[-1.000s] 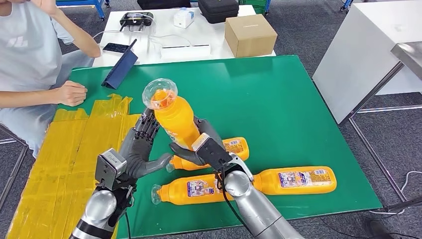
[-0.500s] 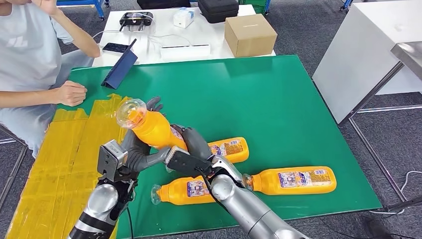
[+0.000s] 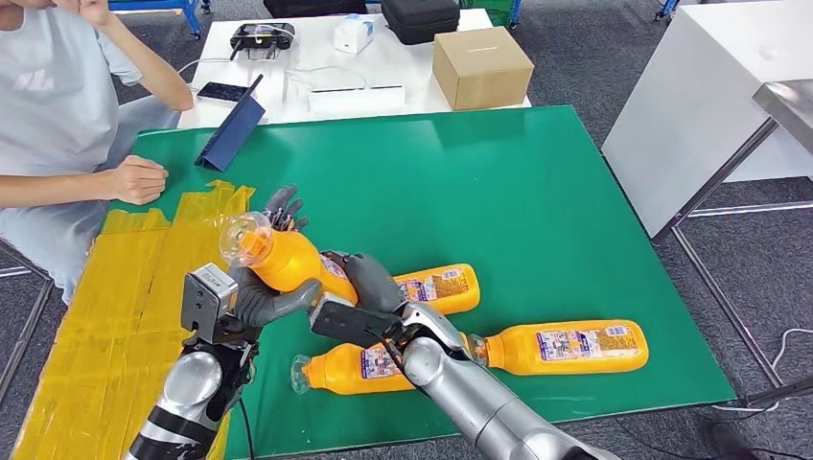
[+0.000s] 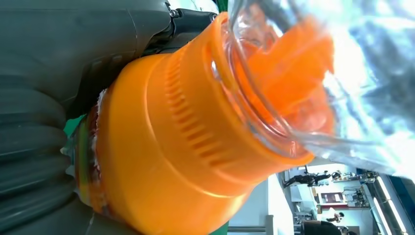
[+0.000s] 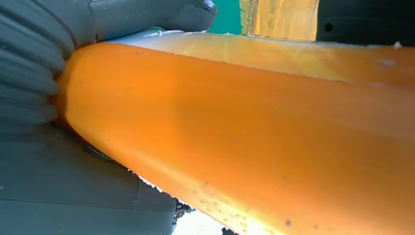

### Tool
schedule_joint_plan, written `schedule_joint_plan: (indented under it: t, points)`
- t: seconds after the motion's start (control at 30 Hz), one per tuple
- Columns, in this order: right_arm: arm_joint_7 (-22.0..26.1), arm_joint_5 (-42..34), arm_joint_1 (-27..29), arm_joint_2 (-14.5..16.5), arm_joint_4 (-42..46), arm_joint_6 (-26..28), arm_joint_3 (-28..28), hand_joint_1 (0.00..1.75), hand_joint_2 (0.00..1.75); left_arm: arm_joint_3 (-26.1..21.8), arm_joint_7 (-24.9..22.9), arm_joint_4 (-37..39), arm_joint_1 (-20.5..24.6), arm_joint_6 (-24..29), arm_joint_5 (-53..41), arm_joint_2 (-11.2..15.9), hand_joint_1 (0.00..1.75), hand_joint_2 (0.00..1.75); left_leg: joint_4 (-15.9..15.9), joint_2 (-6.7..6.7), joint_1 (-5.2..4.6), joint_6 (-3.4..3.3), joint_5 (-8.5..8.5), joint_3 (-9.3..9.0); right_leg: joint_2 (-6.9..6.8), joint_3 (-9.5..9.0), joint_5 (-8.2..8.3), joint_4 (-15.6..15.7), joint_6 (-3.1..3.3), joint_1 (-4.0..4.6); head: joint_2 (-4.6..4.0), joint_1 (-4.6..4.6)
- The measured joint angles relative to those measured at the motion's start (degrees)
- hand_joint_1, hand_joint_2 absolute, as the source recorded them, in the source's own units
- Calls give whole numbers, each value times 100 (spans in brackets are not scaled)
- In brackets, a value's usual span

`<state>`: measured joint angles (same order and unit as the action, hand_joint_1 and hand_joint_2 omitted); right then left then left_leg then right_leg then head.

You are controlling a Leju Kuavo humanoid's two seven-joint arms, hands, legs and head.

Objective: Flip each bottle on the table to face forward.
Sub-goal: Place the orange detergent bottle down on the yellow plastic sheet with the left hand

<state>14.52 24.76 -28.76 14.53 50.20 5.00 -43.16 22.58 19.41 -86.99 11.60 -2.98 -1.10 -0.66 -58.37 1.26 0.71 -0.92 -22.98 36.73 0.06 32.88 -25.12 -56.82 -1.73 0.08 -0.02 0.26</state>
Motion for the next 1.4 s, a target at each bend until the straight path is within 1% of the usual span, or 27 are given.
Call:
schedule_joint_plan:
  t: [0.13,0.27,0.4,0.67,0.7,0.73,0.8,0.83,0.87,0.93,1.03,1.07,1.1,1.17,1.23,1.3,1.33,1.37,1.4]
  points:
    - [21,19,-25,2,-62,19,-3,171,175,-6,1,30,3,-31,14,0,175,175,0,0,0,0,0,0,0,0,0,0,0,0,0,-1]
    - [28,22,-31,4,-89,25,-3,175,175,-10,0,37,1,-44,14,0,175,175,0,-1,0,0,0,0,0,1,0,0,0,0,0,-1]
    - [35,18,-31,14,-101,33,-3,175,175,-17,1,40,2,-47,15,0,175,175,0,-1,0,0,0,0,0,1,0,0,0,0,0,-1]
    - [121,-104,13,17,-64,142,28,175,175,-10,2,69,65,-67,14,-2,175,175,0,-1,0,0,0,0,0,1,0,0,0,0,0,0]
    - [133,-127,35,16,-37,159,38,167,175,-7,3,76,74,-69,14,-4,175,175,0,-1,0,0,0,0,0,2,0,0,0,0,0,0]
    - [146,-153,63,16,3,181,54,129,175,-1,5,81,82,-72,14,-6,175,175,0,-1,0,0,0,0,0,2,0,0,0,0,0,0]
    - [178,-217,130,13,107,232,103,42,175,13,13,83,104,-70,13,-11,175,175,0,-1,0,0,0,0,0,2,0,0,0,0,0,1]
    - [197,-265,170,11,175,264,135,6,175,19,22,83,116,-60,7,-15,175,175,0,0,0,0,0,0,0,2,0,0,0,0,0,1]
    - [225,-334,219,6,260,299,173,0,175,24,40,82,127,-28,-10,-22,175,175,0,0,0,0,0,1,0,1,0,0,0,0,0,1]
    - [320,-516,369,-16,513,372,269,0,175,30,85,60,128,113,-117,-37,175,175,0,1,0,0,0,1,0,1,0,0,0,0,0,1]
    - [529,-798,772,-124,1189,522,479,0,44,28,160,-118,23,630,-680,-7,175,175,0,2,0,0,-1,5,-1,3,-1,0,0,0,0,0]
    - [601,-856,951,-187,1471,596,577,0,44,5,178,-222,-33,912,-1019,26,175,175,0,3,0,0,-1,8,-1,4,-1,0,0,0,0,0]
    - [675,-879,1137,-259,1757,682,684,0,87,-33,173,-337,-89,1245,-1441,67,175,175,0,4,0,0,-2,11,-1,7,-1,0,0,0,0,0]
    - [817,-848,1511,-407,2366,880,914,0,175,-150,12,-560,-186,2050,-2704,164,175,175,0,5,-1,0,-2,16,-1,11,-1,1,0,0,0,0]
    - [939,-802,1868,-536,3003,1069,1154,0,175,-291,-436,-724,-237,2795,-4482,278,175,175,0,6,-1,1,-2,17,-1,13,-1,1,0,0,0,0]
    - [1037,-767,2186,-635,3621,1225,1388,0,175,-451,-1051,-802,-247,3178,-6246,420,175,175,0,6,-1,1,-3,17,-1,13,-2,1,1,0,0,0]
    - [1066,-751,2313,-674,3887,1279,1485,0,175,-534,-1302,-815,-247,3240,-6870,494,175,175,1,4,0,2,-3,17,-1,14,-1,1,2,0,0,0]
    - [1082,-737,2417,-711,4127,1318,1570,0,175,-612,-1483,-820,-247,3263,-7278,561,175,175,1,2,0,3,-3,17,0,15,1,1,5,1,0,-1]
    - [1089,-724,2500,-741,4315,1341,1632,0,175,-673,-1583,-820,-246,3269,-7472,617,175,175,1,-1,0,3,-2,16,0,17,3,1,9,1,0,-2]
